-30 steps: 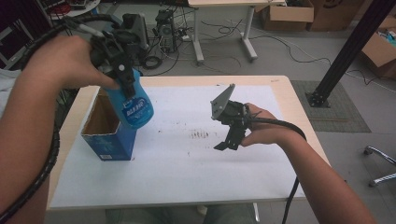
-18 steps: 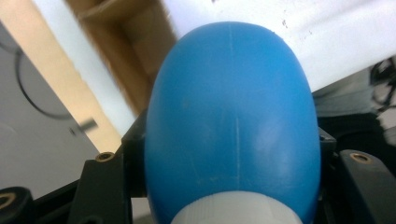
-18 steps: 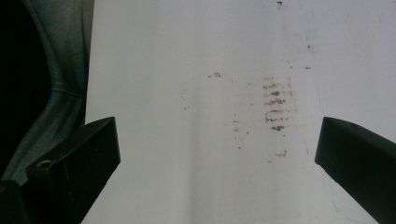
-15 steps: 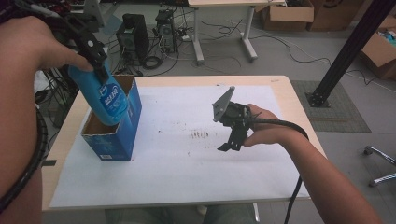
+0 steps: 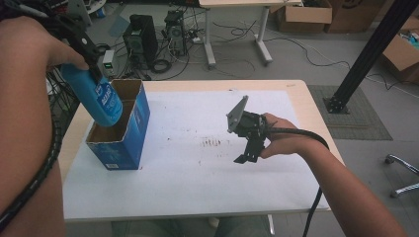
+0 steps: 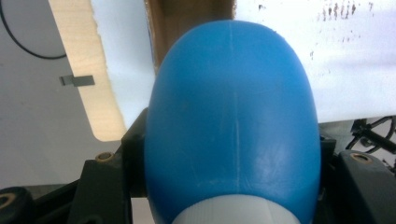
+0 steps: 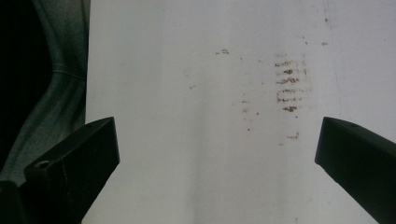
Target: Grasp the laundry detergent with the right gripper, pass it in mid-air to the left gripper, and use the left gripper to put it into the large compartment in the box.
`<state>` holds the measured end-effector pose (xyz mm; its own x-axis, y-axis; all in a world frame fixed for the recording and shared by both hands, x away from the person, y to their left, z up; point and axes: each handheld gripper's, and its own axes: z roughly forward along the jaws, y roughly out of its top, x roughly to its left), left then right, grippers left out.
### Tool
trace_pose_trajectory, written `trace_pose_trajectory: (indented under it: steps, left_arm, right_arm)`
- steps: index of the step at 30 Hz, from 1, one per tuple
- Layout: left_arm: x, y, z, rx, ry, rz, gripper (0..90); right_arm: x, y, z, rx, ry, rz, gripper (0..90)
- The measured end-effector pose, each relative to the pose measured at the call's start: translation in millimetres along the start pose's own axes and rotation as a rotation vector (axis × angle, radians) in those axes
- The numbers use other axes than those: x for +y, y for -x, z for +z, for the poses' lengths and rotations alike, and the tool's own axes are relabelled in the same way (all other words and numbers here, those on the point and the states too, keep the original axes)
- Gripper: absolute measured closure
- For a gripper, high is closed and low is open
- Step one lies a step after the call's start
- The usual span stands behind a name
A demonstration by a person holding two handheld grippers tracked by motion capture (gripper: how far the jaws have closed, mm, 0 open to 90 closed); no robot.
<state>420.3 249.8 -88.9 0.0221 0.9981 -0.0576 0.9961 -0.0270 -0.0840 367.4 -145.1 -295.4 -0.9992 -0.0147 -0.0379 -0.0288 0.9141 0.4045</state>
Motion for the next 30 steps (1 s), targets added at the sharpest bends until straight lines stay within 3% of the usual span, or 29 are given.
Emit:
trace_pose_trajectory:
  steps: [5, 6, 17, 25, 30]
  left_arm:
    - [7.3, -4.0, 14.1, 0.031, -0.003, -0.02, 39.2]
    - [10.2, -4.6, 23.3, 0.052, -0.006, -0.025, 39.2]
    - [20.7, -15.8, 70.1, 0.029, 0.001, -0.029, 39.2]
    - [28.3, -14.8, 109.6, 0.072, -0.009, -0.022, 39.2]
    - [30.8, -17.4, 126.2, 0.072, -0.01, -0.016, 39.2]
  right_arm:
    - [-2.3, -0.1, 1.0, 0.001, -0.002, 0.006, 0.0]
    - [-2.8, -0.1, 1.5, 0.001, 0.0, 0.006, 0.0]
    - [-2.5, -1.0, 8.0, 0.004, 0.007, 0.006, 0.0]
    - [-4.0, -2.0, 14.2, 0.009, 0.01, 0.013, 0.0]
    - [-4.1, -2.5, 15.5, 0.01, 0.006, 0.012, 0.0]
